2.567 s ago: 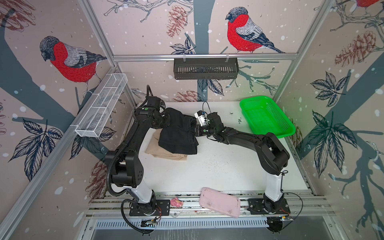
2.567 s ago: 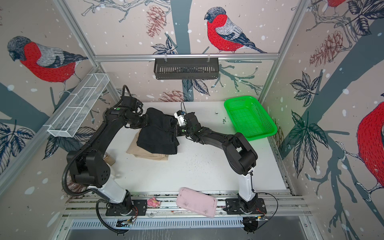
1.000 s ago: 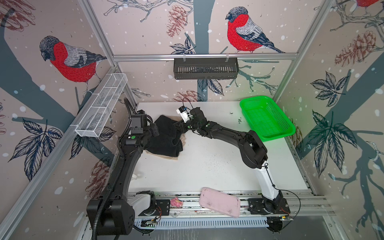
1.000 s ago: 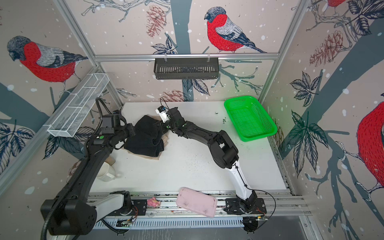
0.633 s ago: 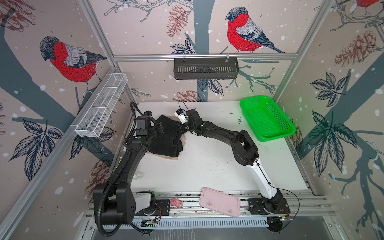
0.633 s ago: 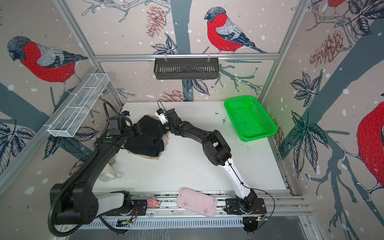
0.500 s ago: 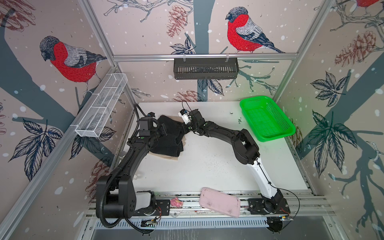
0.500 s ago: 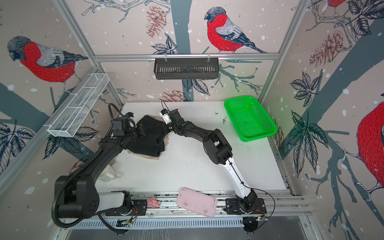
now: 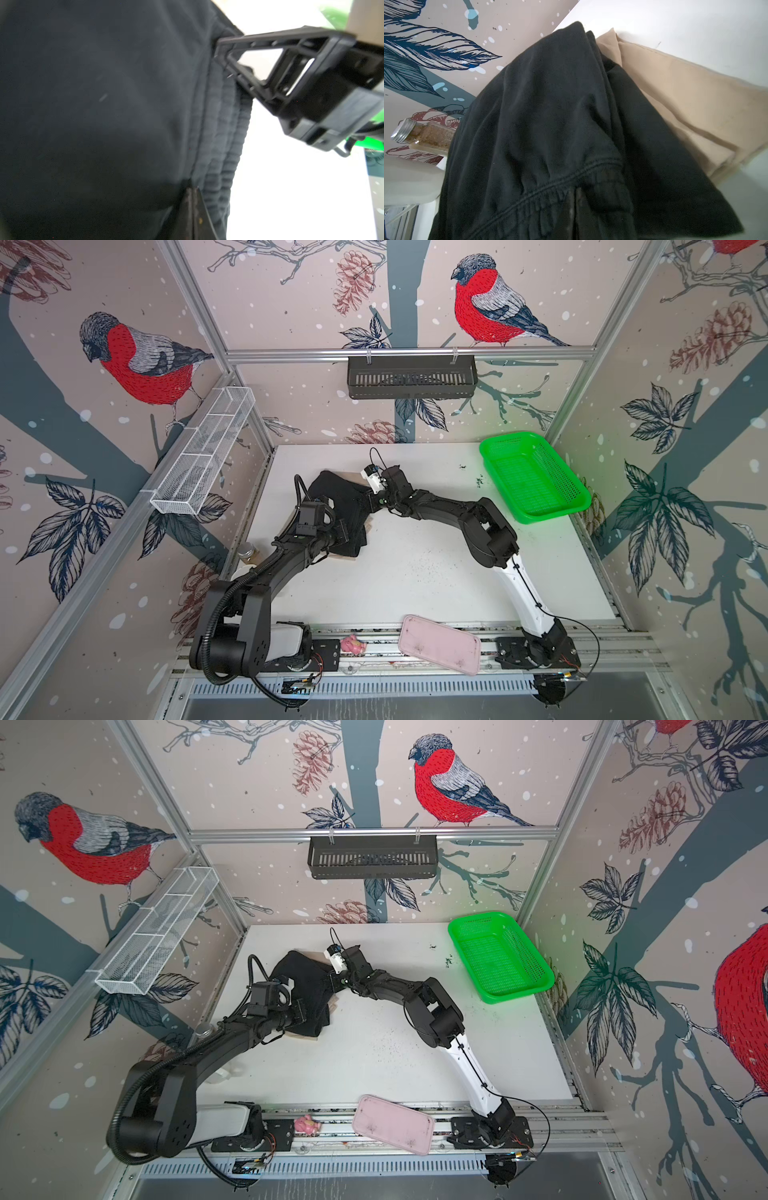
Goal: Fold and stack the shorts
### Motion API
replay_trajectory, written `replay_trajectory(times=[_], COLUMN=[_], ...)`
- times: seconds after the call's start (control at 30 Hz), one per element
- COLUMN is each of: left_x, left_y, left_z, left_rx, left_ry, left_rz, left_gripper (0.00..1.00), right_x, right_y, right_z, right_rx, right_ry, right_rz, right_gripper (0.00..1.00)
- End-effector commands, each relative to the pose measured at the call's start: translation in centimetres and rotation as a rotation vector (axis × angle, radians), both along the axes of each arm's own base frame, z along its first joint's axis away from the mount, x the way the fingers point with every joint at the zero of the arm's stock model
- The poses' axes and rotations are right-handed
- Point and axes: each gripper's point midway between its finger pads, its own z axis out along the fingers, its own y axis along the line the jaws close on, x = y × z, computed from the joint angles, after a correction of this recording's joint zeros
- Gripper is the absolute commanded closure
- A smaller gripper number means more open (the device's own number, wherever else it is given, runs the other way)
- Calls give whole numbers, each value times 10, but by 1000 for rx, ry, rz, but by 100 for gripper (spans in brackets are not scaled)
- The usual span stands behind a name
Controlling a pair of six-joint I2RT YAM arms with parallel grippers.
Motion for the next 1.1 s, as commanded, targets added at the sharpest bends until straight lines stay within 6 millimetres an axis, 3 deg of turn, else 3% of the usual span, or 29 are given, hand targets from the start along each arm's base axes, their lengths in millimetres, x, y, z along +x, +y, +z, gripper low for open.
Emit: replay_trajectory(times=[0.0, 0.13, 0.17, 0.2, 0.27, 0.3, 0.4, 0.53, 0.67, 0.77, 0.87, 1.07], left_x=[-19, -12, -6, 0, 9, 11, 12, 3, -8, -12, -12, -14], left_y=[4, 16, 20, 21, 22, 21, 16, 8, -5, 1, 9, 22], left_z=[-16, 1, 14, 29, 57, 69, 83, 71, 47, 33, 21, -11], left_rx=[24, 97, 115, 122, 127, 126, 158, 300, 351, 426, 480, 566], left_ry=[85, 77, 58, 35, -8, -27, -16, 73, 130, 165, 187, 285], left_rz=[29, 70, 83, 89, 100, 97, 63, 24, -28, -13, 7, 51], left_gripper=[100, 100, 85, 57, 12, 2, 2, 2, 2, 2, 2, 2], right_x=[2, 0, -1, -3, -7, -10, -16, -23, -28, -33, -42, -61], right_y=[-1, 2, 1, 0, -5, -8, -30, -77, -133, -169, -197, -229], right_z=[6, 40, 53, 67, 96, 109, 139, 153, 145, 136, 129, 117], right_rx=[19, 80, 98, 117, 149, 157, 160, 161, 142, 114, 86, 60], right_ry=[15, -31, -50, -73, -118, -141, -204, -228, -211, -202, -197, -172], right_rz=[-21, 3, 6, 8, 11, 15, -23, -89, -173, -240, -285, -331], right_gripper=[83, 69, 65, 61, 53, 49, 42, 37, 34, 33, 33, 31])
